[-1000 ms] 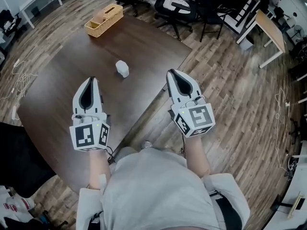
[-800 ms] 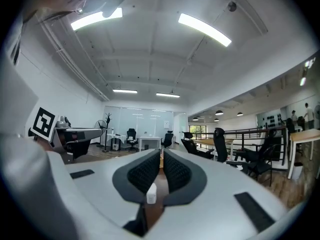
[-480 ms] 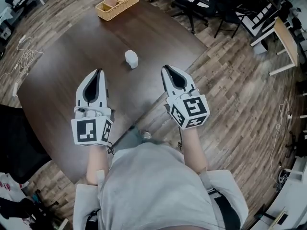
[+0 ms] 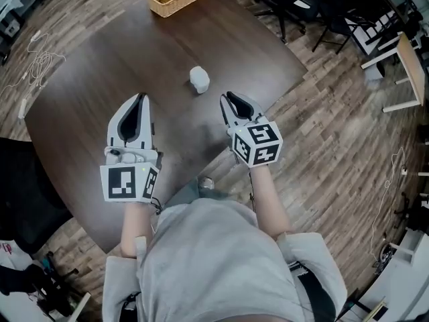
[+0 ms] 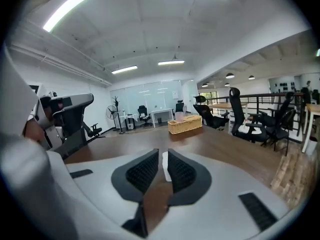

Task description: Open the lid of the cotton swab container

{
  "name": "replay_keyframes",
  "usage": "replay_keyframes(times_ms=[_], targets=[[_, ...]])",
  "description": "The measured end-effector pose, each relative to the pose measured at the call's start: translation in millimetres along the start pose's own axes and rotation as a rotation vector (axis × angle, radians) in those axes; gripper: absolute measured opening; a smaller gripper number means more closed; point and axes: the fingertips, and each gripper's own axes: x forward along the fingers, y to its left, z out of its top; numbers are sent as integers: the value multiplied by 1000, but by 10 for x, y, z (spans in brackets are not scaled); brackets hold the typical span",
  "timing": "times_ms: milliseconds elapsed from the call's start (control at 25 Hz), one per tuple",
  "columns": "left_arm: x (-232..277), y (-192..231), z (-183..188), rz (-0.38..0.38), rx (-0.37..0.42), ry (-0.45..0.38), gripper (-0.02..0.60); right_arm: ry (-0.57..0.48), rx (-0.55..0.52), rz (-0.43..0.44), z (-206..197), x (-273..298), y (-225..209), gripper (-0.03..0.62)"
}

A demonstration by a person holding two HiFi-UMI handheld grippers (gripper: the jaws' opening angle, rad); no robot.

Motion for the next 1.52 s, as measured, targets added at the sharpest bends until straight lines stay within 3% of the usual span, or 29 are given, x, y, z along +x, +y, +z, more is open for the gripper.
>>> replay_keyframes(times_ms=[280,720,1080,1520], targets=[[63,197,-145,8,-20,26,11,112,21,28,-372,440,45,29],[126,524,-412,42,-56,75,11,266,19,7,-899,1030,-46,159],[152,744,-627,73,-79,119,11,337,-10,-55,-1168,1403,-199,207],[136,947,-788,113,-88,154,11,352,-58,-112,-1213,1719,-297,207]])
